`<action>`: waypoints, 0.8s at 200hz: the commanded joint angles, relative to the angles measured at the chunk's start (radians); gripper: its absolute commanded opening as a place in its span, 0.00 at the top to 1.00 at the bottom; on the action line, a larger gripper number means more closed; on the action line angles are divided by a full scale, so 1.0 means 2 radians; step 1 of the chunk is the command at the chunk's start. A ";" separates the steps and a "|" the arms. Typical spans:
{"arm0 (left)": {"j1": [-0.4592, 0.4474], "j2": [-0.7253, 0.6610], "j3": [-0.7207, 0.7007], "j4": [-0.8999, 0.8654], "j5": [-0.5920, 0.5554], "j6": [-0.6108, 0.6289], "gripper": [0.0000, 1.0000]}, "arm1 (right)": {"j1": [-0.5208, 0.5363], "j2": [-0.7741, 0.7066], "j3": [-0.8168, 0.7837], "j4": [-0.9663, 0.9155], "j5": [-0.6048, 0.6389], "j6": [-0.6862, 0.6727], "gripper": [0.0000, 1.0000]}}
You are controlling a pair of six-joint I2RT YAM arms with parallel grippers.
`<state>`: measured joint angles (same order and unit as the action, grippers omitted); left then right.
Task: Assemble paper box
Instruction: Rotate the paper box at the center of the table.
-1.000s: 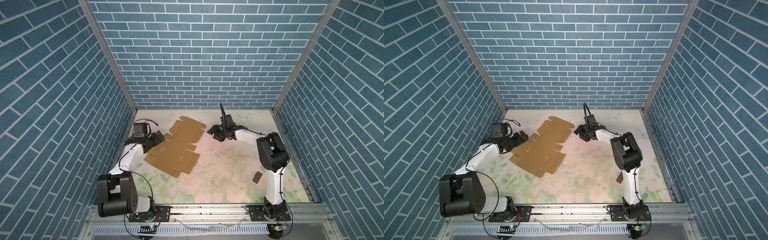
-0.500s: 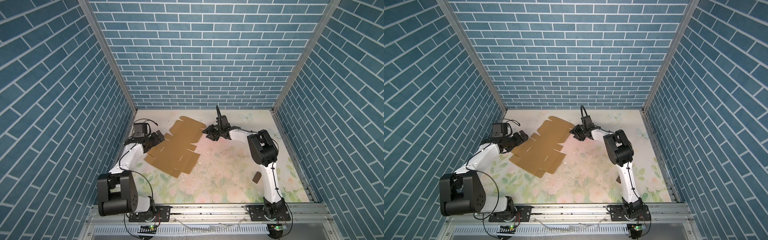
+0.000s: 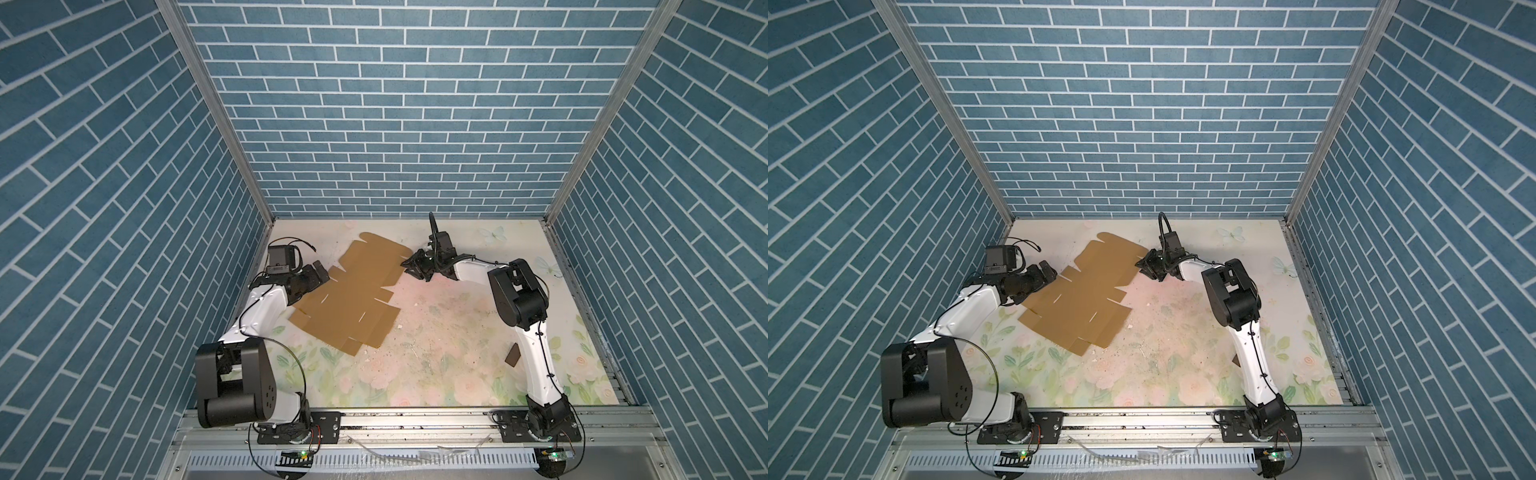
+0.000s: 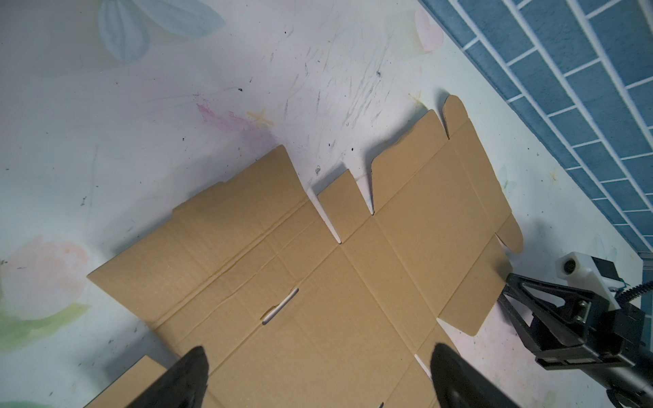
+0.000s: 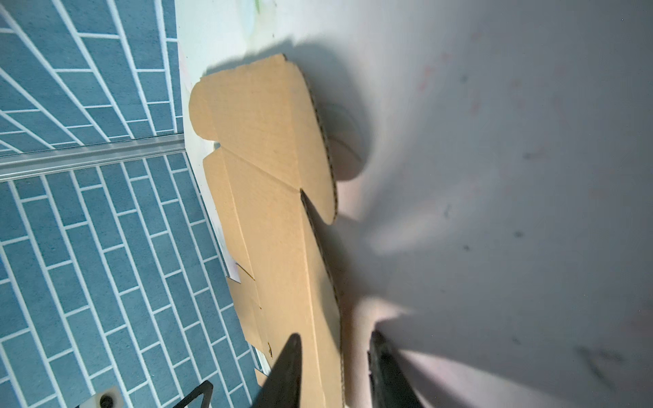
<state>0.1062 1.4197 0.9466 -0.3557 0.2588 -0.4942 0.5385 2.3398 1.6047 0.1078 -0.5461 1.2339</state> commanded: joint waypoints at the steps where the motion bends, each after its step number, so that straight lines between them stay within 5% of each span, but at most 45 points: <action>1: 0.001 -0.004 0.013 -0.006 -0.007 0.001 0.01 | 0.001 0.025 0.013 0.005 -0.001 0.020 0.81; 41: -0.002 -0.008 0.004 0.009 -0.002 -0.004 0.00 | -0.010 0.023 0.003 0.044 0.013 0.027 1.00; 160: -0.020 0.011 -0.038 0.076 0.070 -0.086 0.00 | -0.071 -0.147 -0.268 0.186 0.148 0.112 1.00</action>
<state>0.0837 1.4212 0.8974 -0.2314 0.3653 -0.5903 0.3740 2.0975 1.1511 0.4240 -0.3214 1.3666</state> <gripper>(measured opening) 0.995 0.047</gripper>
